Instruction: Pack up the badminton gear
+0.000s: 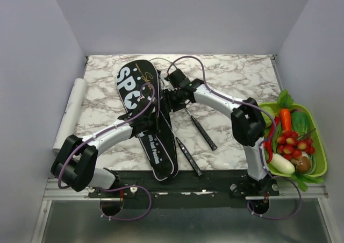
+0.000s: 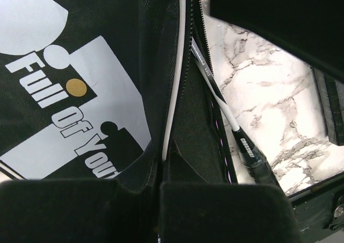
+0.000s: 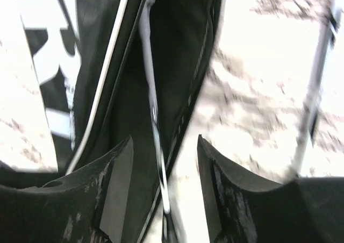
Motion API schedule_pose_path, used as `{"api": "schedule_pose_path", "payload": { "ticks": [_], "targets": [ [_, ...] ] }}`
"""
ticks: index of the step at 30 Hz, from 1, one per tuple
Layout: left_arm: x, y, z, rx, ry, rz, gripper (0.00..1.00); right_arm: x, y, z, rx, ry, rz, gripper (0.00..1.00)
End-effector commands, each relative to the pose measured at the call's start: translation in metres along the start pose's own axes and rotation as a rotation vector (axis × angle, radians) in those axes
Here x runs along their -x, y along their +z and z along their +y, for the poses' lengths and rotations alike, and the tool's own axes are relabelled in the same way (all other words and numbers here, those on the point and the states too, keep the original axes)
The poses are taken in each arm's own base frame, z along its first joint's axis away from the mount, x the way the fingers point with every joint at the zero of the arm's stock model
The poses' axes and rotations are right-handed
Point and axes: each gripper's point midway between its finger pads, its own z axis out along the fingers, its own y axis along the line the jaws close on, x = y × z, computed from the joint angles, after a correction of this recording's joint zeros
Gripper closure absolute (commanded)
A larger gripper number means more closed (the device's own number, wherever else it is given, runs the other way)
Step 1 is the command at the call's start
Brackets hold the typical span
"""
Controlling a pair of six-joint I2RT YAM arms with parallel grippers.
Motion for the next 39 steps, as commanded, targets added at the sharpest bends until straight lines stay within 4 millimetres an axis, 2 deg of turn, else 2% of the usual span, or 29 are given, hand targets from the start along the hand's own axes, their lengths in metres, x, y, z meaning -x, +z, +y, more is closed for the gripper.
{"api": "schedule_pose_path", "payload": {
  "ticks": [1, 2, 3, 4, 5, 6, 7, 9, 11, 12, 15, 18, 25, 36, 39],
  "targets": [
    [0.012, -0.001, -0.014, -0.032, 0.029, -0.008, 1.0, -0.017, -0.054, -0.01, -0.053, -0.086, -0.026, 0.39],
    [0.013, 0.0, -0.015, -0.027, 0.031, -0.007, 1.0, -0.018, -0.075, -0.007, -0.049, -0.097, -0.053, 0.37],
    [0.014, 0.0, -0.015, -0.026, 0.034, -0.008, 1.0, -0.029, -0.081, -0.011, -0.052, -0.114, -0.036, 0.37],
    [0.014, 0.001, -0.013, -0.016, 0.033, -0.006, 1.0, -0.054, -0.08, -0.02, -0.06, -0.112, 0.017, 0.36],
    [0.016, 0.002, -0.013, -0.01, 0.036, -0.008, 1.0, -0.06, -0.098, -0.016, -0.036, -0.121, 0.003, 0.36],
    [0.018, 0.002, -0.014, -0.01, 0.036, -0.012, 1.0, -0.075, -0.102, -0.012, 0.007, -0.131, 0.038, 0.36],
    [0.017, 0.002, -0.012, -0.002, 0.04, -0.008, 1.0, -0.104, -0.102, -0.019, 0.019, -0.126, 0.105, 0.36],
    [0.021, 0.002, -0.014, 0.003, 0.044, -0.011, 1.0, -0.125, -0.119, -0.012, 0.083, -0.13, 0.127, 0.36],
    [0.025, 0.002, -0.014, 0.013, 0.052, -0.014, 1.0, -0.159, -0.121, -0.022, 0.08, -0.111, 0.196, 0.36],
    [0.027, 0.003, -0.014, 0.018, 0.053, -0.017, 1.0, -0.164, -0.129, -0.023, 0.08, -0.112, 0.187, 0.36],
    [0.03, 0.003, -0.012, 0.036, 0.059, -0.02, 1.0, -0.187, -0.133, -0.023, 0.111, -0.088, 0.226, 0.36],
    [0.032, 0.004, -0.01, 0.053, 0.054, -0.026, 1.0, -0.199, -0.137, -0.018, 0.16, -0.067, 0.235, 0.36],
    [0.035, 0.007, -0.009, 0.065, 0.06, -0.03, 1.0, -0.216, -0.123, -0.016, 0.194, -0.039, 0.277, 0.36],
    [0.038, 0.003, -0.009, 0.081, 0.067, -0.028, 1.0, -0.229, -0.098, -0.008, 0.204, -0.028, 0.329, 0.38],
    [0.04, 0.002, -0.01, 0.081, 0.07, -0.031, 1.0, -0.231, -0.091, -0.011, 0.173, -0.029, 0.332, 0.38]
  ]
}}
